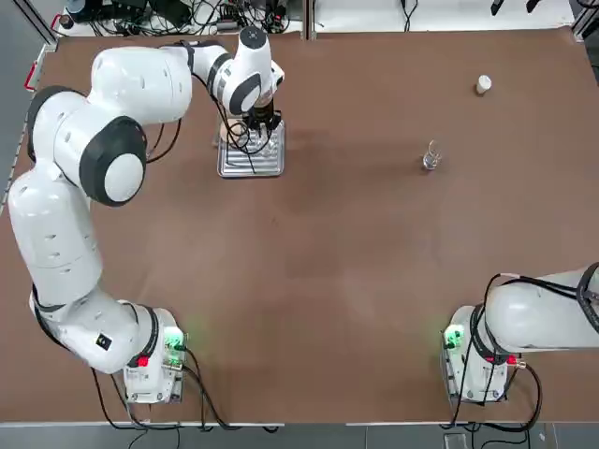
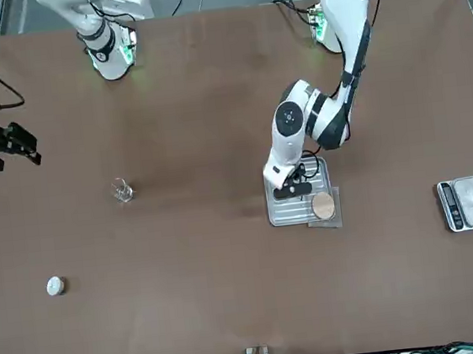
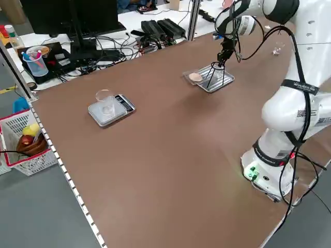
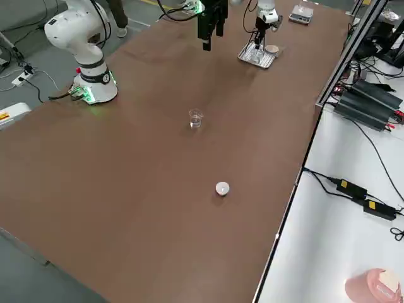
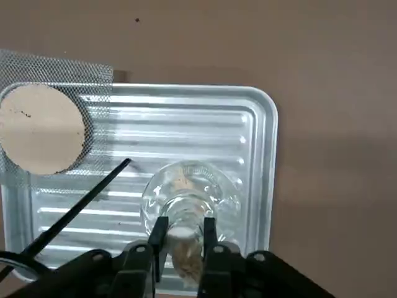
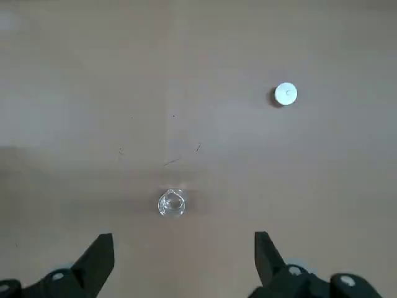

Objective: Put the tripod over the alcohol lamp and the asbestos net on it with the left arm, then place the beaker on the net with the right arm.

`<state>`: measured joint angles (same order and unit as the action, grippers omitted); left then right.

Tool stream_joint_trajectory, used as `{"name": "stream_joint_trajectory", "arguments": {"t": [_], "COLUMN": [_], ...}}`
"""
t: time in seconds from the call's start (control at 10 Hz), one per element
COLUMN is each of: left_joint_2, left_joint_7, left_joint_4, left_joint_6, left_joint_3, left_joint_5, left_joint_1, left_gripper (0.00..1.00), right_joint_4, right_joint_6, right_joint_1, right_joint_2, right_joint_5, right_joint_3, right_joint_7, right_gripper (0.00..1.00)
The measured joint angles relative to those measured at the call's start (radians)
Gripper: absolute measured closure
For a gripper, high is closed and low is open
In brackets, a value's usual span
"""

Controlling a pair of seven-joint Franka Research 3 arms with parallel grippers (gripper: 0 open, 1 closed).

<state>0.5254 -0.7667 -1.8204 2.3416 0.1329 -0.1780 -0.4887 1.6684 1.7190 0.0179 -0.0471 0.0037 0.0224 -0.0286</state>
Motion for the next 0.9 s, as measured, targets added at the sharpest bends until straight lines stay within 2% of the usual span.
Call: {"name": "stream_joint_trajectory", "arguments": {"t": [0.5, 0.9], "left_joint_2": [-0.001, -0.014], "left_joint_7": [-0.055, -0.154], "left_joint_4": [0.03, 0.194], "left_joint_6": [-0.008, -0.133], "left_joint_3": [0.001, 0.054], "left_joint_5": [0.0, 0.018], "left_joint_1": [-0.005, -0.017], "left_gripper": [0.74, 0.74], "right_joint_4": [0.0, 0.0], "right_joint_6": [0.001, 0.003], "right_joint_1": [0.0, -0.002], "right_joint_2": [0.0, 0.0], "right_joint_5": [0.0, 0.0], "right_joint_3": [0.001, 0.002], "right_joint_7": [0.0, 0.0], "right_gripper": [0.0, 0.0]}}
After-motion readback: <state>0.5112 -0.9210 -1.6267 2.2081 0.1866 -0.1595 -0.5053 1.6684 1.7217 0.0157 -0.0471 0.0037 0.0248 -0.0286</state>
